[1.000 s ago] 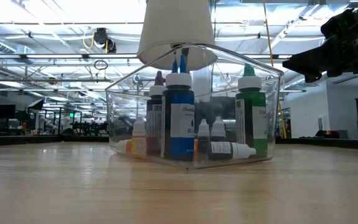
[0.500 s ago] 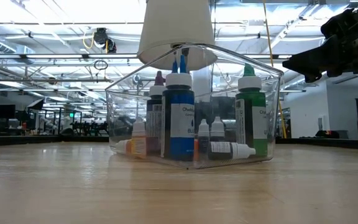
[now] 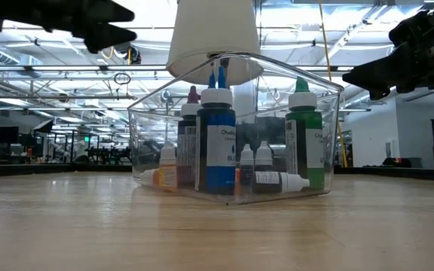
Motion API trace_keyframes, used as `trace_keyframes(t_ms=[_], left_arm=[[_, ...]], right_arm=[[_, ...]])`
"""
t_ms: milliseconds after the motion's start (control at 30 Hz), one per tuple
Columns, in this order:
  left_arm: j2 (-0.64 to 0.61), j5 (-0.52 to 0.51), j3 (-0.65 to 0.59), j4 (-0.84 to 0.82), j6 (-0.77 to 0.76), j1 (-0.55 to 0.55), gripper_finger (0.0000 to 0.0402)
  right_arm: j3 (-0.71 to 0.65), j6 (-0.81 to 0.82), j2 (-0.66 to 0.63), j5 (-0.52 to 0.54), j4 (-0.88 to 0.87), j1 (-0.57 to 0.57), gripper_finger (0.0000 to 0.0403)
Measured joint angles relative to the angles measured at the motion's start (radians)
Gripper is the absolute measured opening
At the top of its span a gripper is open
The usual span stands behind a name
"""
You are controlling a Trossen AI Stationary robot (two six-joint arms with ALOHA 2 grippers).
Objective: Pick & Place food coloring
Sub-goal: Return to Home Position
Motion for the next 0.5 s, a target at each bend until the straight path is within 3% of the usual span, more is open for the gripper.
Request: trace_keyframes(t_ms=[133,267,500], left_arm=[[-0.166,0.065,-0.008,-0.128,0.015,0.046,0.0312],[-0.328,0.059,-0.019,-0.259,0.026,0.065,0.0308],[-0.525,0.027,-0.151,-0.286,-0.027,0.064,0.0319]], right_arm=[[0.000,0.000,0.001,0.000,0.000,0.000,0.0114],[0.000,0.000,0.001,0.000,0.000,0.000,0.0114],[0.000,0.000,0.001,0.000,0.000,0.000,0.0114]])
